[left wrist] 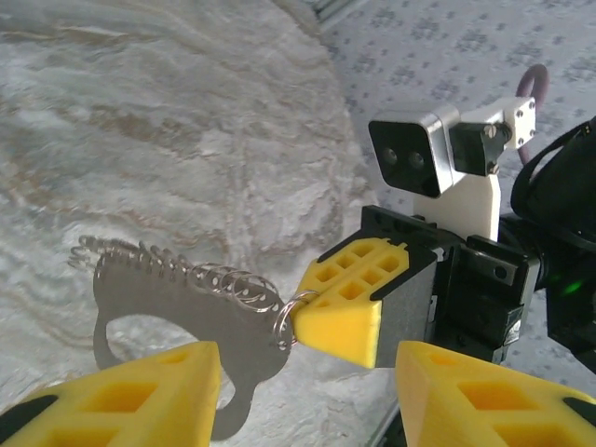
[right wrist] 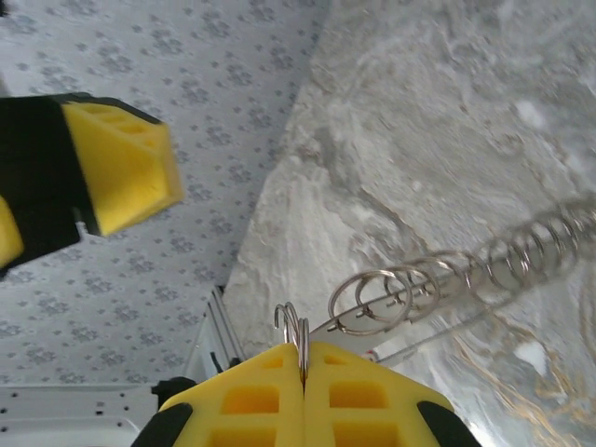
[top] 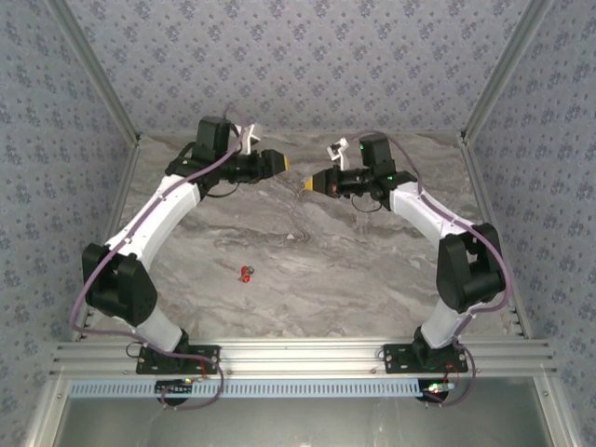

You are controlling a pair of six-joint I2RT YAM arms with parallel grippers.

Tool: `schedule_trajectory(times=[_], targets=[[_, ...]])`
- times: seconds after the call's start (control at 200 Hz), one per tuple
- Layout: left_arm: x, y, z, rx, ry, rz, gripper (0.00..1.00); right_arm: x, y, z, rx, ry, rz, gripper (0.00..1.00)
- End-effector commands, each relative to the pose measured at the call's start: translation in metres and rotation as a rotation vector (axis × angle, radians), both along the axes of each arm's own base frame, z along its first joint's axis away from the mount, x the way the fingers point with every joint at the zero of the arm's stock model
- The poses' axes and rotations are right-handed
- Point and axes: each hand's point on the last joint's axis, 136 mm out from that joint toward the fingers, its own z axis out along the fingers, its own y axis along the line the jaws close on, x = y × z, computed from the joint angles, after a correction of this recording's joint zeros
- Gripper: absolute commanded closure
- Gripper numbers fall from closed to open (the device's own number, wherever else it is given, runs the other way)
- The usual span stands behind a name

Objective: Put the keys on the keyring

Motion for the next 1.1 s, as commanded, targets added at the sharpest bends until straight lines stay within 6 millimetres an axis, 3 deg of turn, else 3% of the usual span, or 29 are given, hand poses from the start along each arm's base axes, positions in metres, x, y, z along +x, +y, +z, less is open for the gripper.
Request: schedule_trajectory(times=[0.0, 0.19, 0.365, 0.794, 1.094], targets=[[-0.005, -0.016, 0.030, -0.073, -0.060, -0.083, 0.48, -0.003, 0.003, 0.065, 0.107, -0.107, 0.026, 1.00], [-0.006, -0.025, 0.041, -0.108, -0.078, -0.102, 0.57, 0.001, -0.002, 0.099, 0.166, -0.152, 0.004, 1.00], [-0.006, -0.032, 0.052, -0.156, -0.089, -0.106, 0.60, 0.001, -0.006, 0.117, 0.204, -0.161, -0.007, 1.00], [-0.010, -0.042, 0.066, -0.208, -0.111, -0.114, 0.63, -0.004, -0.004, 0.124, 0.213, -0.166, -0.005, 1.00], [-0.013, -0.044, 0.063, -0.204, -0.105, -0.115, 0.66, -0.006, -0.003, 0.129, 0.224, -0.170, -0.006, 1.00]])
